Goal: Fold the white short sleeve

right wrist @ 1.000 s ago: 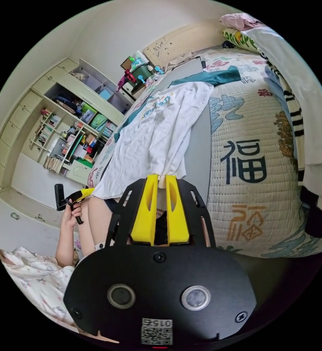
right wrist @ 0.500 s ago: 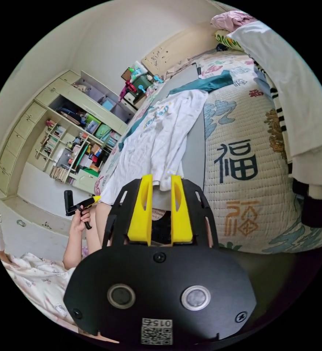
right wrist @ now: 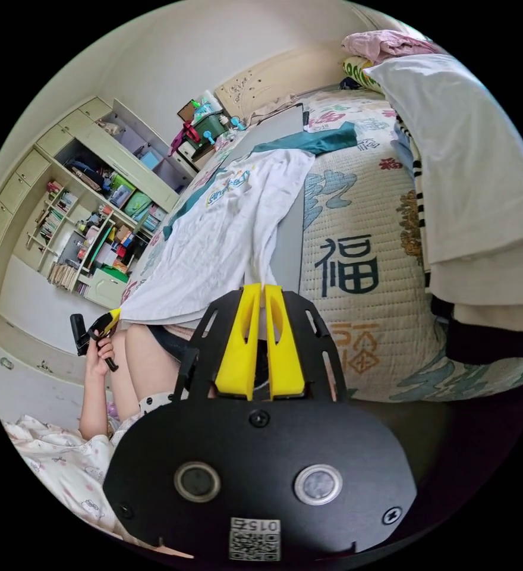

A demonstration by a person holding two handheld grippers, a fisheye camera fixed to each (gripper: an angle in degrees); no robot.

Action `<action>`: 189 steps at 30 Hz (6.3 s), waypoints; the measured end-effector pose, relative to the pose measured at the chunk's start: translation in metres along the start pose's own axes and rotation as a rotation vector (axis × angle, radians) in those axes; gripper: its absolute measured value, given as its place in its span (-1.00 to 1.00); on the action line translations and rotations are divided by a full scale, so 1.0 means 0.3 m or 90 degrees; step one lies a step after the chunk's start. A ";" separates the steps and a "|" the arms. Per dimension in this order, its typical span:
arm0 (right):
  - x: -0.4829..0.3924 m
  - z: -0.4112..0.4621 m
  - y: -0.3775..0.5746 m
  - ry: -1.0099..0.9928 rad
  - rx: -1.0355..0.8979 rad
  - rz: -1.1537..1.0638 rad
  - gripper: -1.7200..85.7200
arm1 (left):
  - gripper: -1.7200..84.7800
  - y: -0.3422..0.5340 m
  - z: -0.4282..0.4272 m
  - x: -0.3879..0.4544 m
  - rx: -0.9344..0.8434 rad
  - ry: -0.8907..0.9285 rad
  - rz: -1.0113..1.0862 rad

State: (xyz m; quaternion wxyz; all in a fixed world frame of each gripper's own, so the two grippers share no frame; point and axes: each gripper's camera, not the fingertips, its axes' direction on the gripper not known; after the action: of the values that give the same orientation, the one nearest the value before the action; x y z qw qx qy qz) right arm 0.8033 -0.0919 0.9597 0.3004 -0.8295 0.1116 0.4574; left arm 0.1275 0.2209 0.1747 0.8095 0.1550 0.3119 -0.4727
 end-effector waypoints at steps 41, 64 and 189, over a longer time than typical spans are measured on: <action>-0.306 -0.030 -0.544 0.200 0.304 -0.056 -0.79 | -0.98 -0.540 0.235 1.082 0.213 -0.312 0.486; -0.148 0.212 -1.076 0.044 0.067 -0.053 -0.94 | -0.83 -1.991 3.250 1.505 -0.341 -0.019 0.317; 1.741 1.207 -1.324 0.427 -0.062 -0.069 -0.97 | -0.72 -0.285 1.209 -0.286 0.100 -0.266 -0.208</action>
State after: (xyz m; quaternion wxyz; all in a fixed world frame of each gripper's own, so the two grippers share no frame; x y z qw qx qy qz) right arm 1.0262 0.4878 0.5406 0.2306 -0.9520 0.1378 0.1470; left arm 0.1529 0.0371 0.5090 0.7548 0.0645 0.1213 -0.6414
